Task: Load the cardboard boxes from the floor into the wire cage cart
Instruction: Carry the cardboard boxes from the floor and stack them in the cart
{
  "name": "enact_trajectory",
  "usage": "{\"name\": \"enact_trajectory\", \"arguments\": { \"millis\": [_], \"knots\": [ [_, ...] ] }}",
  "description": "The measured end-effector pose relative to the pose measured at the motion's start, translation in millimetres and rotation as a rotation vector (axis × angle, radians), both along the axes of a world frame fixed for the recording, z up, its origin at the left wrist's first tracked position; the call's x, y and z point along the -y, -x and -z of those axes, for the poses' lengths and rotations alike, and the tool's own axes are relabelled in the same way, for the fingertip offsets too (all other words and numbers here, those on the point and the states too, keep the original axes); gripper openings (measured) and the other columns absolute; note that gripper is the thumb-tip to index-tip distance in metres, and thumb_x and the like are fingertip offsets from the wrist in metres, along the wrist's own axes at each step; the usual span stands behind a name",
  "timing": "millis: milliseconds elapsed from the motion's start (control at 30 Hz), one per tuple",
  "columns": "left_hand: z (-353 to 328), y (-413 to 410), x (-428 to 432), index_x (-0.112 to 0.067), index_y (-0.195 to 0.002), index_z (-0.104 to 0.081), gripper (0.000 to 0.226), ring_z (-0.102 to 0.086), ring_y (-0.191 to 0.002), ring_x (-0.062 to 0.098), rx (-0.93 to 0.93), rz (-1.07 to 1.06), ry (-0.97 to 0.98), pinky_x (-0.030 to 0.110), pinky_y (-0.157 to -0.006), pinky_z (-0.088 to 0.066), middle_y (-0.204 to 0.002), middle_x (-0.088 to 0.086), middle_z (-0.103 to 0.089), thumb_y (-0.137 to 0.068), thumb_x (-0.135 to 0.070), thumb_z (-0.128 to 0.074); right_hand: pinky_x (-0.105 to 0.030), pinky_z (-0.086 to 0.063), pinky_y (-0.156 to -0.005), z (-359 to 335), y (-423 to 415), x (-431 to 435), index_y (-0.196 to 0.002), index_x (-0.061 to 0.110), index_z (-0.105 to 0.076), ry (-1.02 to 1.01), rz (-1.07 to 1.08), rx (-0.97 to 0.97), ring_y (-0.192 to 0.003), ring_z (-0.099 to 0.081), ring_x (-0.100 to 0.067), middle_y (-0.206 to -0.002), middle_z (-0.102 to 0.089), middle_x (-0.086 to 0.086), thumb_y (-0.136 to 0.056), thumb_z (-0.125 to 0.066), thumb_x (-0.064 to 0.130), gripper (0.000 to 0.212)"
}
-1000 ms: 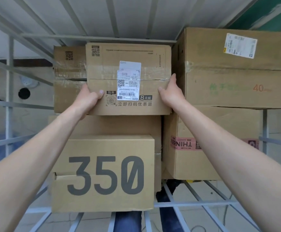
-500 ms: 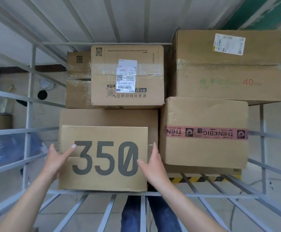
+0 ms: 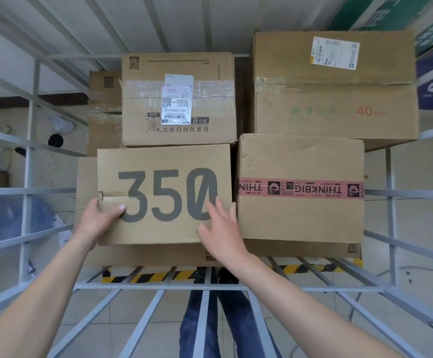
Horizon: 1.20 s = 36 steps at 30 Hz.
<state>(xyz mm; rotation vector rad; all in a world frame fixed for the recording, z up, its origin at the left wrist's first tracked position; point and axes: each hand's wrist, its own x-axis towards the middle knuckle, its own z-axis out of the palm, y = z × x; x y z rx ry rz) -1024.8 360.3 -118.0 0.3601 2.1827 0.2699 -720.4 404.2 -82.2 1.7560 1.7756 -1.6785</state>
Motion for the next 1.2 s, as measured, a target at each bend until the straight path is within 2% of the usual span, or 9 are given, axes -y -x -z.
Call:
{"name": "enact_trajectory", "arguments": {
  "millis": [67,167,300,367,533,733,833,1033,1200],
  "knots": [
    [1,-3,-13,-0.014,-0.148,-0.037,0.082,-0.052,-0.118,0.03,0.002,0.009,-0.016,0.046,-0.097,-0.043,-0.144,0.013,-0.051,-0.082,-0.037,-0.08,-0.049,-0.007,-0.123,4,0,6,-0.161,0.022,-0.016,-0.062,-0.263,0.148,-0.146,0.03,-0.04,-0.168,0.013,-0.007,-0.1,-0.046,0.028,0.068],
    [0,-5,-20,-0.014,-0.149,-0.036,0.08,-0.048,-0.109,0.024,0.013,0.032,-0.01,0.042,-0.092,-0.041,-0.144,0.014,-0.05,-0.084,-0.034,-0.079,-0.055,0.006,-0.122,10,-4,19,-0.161,0.019,0.0,-0.194,-0.569,0.331,-0.142,0.034,-0.045,-0.161,0.028,-0.021,-0.1,-0.044,0.031,0.076],
    [-1,-13,-17,-0.016,-0.15,-0.032,0.08,-0.05,-0.123,0.032,-0.006,0.079,-0.006,0.05,-0.097,-0.044,-0.145,0.015,-0.048,-0.086,-0.037,-0.075,-0.056,0.007,-0.121,16,-11,25,-0.159,0.017,0.014,-0.266,-0.691,0.41,-0.14,0.034,-0.049,-0.156,0.034,-0.026,-0.101,-0.046,0.033,0.085],
    [-1,-17,-16,-0.016,-0.151,-0.032,0.08,-0.05,-0.125,0.033,-0.008,0.091,-0.012,0.05,-0.099,-0.044,-0.145,0.015,-0.048,-0.087,-0.038,-0.074,-0.057,0.008,-0.121,18,-13,26,-0.158,0.017,0.015,-0.266,-0.692,0.421,-0.139,0.036,-0.049,-0.155,0.035,-0.026,-0.101,-0.047,0.031,0.086],
    [-5,-21,-15,-0.017,-0.15,-0.032,0.078,-0.049,-0.114,0.024,0.008,0.12,-0.022,0.045,-0.092,-0.044,-0.144,0.014,-0.048,-0.088,-0.037,-0.074,-0.054,0.012,-0.121,22,-20,28,-0.159,0.019,0.014,-0.29,-0.661,0.4,-0.139,0.038,-0.045,-0.155,0.036,-0.023,-0.101,-0.044,0.028,0.083],
    [-6,-39,-16,-0.021,-0.148,-0.033,0.072,-0.053,-0.113,0.025,0.119,0.196,-0.019,0.047,-0.094,-0.048,-0.131,0.006,-0.052,-0.089,-0.03,-0.074,-0.05,0.013,-0.118,26,-44,24,-0.16,0.02,0.005,-0.287,-0.557,0.395,-0.137,0.041,-0.041,-0.158,0.031,-0.022,-0.1,-0.041,0.03,0.076],
    [-3,-57,-19,-0.021,-0.146,-0.035,0.069,-0.055,-0.11,0.024,0.142,0.194,-0.043,0.044,-0.094,-0.049,-0.128,0.004,-0.054,-0.089,-0.027,-0.074,-0.051,0.007,-0.122,26,-65,21,-0.16,0.02,0.004,-0.301,-0.539,0.402,-0.139,0.038,-0.041,-0.16,0.028,-0.022,-0.101,-0.04,0.029,0.074],
    [7,-83,-27,-0.021,-0.152,-0.029,0.078,-0.055,-0.119,0.028,0.179,0.241,-0.055,0.051,-0.102,-0.048,-0.136,0.006,-0.053,-0.089,-0.029,-0.074,-0.048,-0.008,-0.125,27,-105,9,-0.161,0.023,-0.004,-0.301,-0.47,0.401,-0.147,0.029,-0.037,-0.164,0.023,-0.015,-0.101,-0.039,0.027,0.069],
    [10,-98,-33,-0.024,-0.145,-0.037,0.067,-0.059,-0.114,0.026,0.21,0.307,-0.07,0.05,-0.099,-0.051,-0.13,0.005,-0.057,-0.089,-0.03,-0.073,-0.045,-0.018,-0.124,32,-130,3,-0.161,0.027,-0.012,-0.303,-0.344,0.384,-0.15,0.025,-0.028,-0.167,0.018,-0.006,-0.101,-0.041,0.024,0.067]
  ]
}}
